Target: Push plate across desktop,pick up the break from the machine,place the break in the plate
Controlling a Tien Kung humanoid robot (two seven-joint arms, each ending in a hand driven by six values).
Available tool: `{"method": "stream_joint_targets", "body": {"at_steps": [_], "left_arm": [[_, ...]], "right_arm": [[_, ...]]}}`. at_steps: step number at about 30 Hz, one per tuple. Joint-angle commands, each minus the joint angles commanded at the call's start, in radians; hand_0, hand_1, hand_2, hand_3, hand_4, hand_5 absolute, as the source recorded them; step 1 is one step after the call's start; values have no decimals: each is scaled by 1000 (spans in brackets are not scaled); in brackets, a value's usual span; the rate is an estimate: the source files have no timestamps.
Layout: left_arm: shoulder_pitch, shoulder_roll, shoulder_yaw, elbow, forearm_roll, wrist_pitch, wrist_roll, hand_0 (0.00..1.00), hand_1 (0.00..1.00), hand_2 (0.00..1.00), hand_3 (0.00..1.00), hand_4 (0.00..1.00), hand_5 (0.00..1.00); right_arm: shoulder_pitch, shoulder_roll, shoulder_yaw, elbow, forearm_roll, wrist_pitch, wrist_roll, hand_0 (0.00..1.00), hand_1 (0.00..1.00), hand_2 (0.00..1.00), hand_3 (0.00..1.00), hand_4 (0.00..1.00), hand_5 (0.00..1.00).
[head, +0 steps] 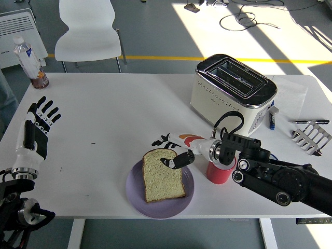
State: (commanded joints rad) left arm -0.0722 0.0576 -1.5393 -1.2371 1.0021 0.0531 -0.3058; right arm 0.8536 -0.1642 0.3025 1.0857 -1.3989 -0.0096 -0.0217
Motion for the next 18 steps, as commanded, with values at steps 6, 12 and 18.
{"method": "stream_joint_targets", "body": {"at_steps": [6,12,18], "left_arm": [[0,-1,2,1,0,0,0,810,856,911,901,517,961],[1,0,4,-1,0,1,0,799,853,916,878,518,936],[1,2,5,-4,2,2,1,788,841,909,867,518,986]], "right_arm": [[-3,-4,33,14,-17,-37,13,813,801,912,907,673,344],[-27,-31,119,88,0,-66,31,811,792,885,888,661,345],[-116,-81,289,245,182,-101,116,779,774,823,833,625,350]]}}
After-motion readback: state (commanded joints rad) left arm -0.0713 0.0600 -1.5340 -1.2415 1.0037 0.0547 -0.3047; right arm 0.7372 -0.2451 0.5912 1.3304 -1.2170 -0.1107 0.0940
